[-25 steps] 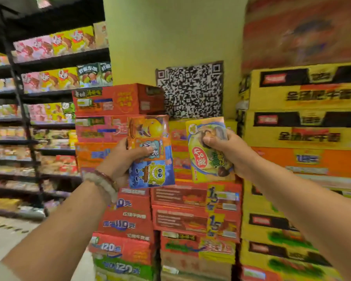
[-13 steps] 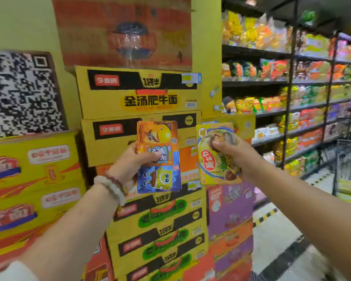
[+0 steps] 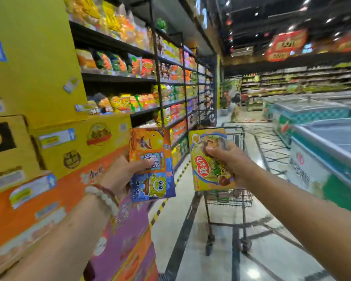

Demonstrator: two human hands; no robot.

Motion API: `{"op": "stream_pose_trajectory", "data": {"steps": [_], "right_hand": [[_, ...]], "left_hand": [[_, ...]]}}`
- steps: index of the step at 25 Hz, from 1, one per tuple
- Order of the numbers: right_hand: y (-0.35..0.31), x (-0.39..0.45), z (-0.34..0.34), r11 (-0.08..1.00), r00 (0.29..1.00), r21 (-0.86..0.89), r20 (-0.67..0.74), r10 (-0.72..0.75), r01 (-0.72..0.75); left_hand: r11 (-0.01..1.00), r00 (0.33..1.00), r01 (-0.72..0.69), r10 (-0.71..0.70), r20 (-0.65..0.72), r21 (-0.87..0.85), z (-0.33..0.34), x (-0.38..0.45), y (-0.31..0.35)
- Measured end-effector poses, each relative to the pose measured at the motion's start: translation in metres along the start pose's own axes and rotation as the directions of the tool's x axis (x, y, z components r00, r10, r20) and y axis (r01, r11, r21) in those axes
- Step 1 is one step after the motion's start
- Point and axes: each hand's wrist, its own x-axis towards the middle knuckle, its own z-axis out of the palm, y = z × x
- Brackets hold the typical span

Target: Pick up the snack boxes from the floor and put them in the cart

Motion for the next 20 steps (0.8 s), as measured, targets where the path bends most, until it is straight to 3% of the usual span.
{"op": "stream_pose_trajectory", "data": {"steps": [9, 20], "right_hand": [[-0.015, 0.111, -0.121, 0.986, 0.995, -0.151, -0.060, -0.076, 0.066], [0.034, 0.256, -0.191, 0.978, 0.976, -0.208, -0.215, -0.027, -0.019]], "left_hand": [[0.994, 0.989, 0.011, 0.004, 0.150, -0.105, 0.106, 0.170, -0.047], [0.989, 0.959, 0.080, -0.041, 0.280, -0.128, 0.140, 0.372, -0.110]]}}
